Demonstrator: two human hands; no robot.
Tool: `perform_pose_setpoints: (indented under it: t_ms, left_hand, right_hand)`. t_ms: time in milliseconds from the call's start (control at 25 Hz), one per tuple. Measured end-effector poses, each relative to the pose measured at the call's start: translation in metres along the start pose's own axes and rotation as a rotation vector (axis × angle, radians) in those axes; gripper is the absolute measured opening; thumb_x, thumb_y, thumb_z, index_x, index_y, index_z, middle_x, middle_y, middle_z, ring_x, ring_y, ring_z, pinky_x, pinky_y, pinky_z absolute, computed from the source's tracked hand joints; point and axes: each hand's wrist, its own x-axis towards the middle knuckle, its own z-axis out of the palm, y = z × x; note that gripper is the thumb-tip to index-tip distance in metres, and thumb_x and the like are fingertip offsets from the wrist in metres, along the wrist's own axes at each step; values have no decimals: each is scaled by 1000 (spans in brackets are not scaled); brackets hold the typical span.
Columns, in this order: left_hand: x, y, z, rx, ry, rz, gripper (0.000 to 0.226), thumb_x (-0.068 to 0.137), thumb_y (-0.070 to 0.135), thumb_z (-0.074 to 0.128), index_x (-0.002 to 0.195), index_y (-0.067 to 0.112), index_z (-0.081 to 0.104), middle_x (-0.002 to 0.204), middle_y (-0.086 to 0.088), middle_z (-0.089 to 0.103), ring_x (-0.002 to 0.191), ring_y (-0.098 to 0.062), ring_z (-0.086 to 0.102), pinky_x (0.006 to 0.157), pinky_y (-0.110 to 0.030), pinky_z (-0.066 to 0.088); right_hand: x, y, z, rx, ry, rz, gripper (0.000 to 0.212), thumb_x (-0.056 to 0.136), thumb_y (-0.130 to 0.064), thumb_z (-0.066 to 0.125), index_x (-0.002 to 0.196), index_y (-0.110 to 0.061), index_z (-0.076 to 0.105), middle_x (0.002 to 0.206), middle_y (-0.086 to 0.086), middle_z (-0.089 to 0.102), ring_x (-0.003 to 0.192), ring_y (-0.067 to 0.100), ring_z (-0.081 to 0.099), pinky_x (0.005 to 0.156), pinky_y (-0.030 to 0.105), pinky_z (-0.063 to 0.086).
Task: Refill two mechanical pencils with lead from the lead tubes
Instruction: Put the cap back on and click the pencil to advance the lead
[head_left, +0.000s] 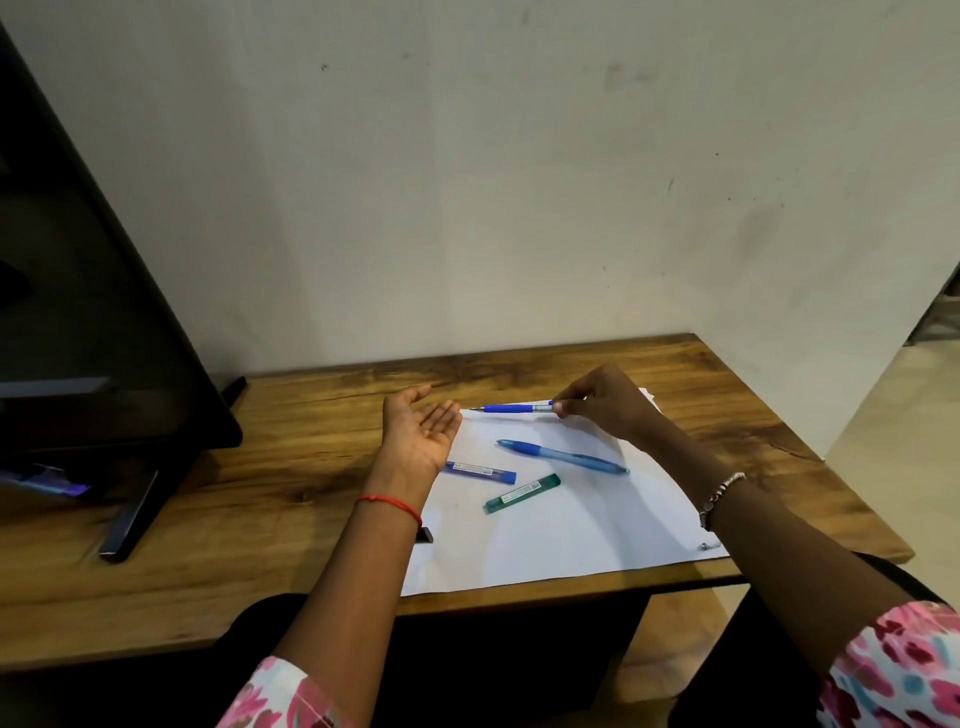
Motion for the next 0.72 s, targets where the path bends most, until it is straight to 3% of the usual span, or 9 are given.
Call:
perform_pose_setpoints:
  t_ms: [120, 320, 720]
  left_hand:
    - [2, 3, -2, 21, 20, -7, 40, 90, 14, 42, 125, -6, 44, 133, -21, 49, 123, -29, 49, 103, -32, 40]
    - [-3, 2, -1, 31, 11, -23, 38, 91, 13, 43, 123, -6, 45, 131, -21, 51, 121, -29, 51, 102, -32, 41]
    - [-7, 1, 1, 35, -7, -35, 39, 91, 13, 42, 124, -7, 45, 131, -21, 52, 121, -29, 52, 101, -32, 42]
  right_hand:
    - [3, 7, 4, -94, -10, -25, 20, 81, -11, 68, 98, 0, 72, 99, 15, 72, 84, 17, 56, 62, 18, 40]
    - [7, 16, 8, -221, 3, -74, 22, 76, -22, 74, 93, -9, 75, 94, 12, 69, 100, 32, 52, 84, 43, 47]
    - [6, 13, 7, -299, -54, -97, 26, 76, -28, 73, 97, -13, 74, 94, 11, 68, 98, 32, 52, 90, 46, 44]
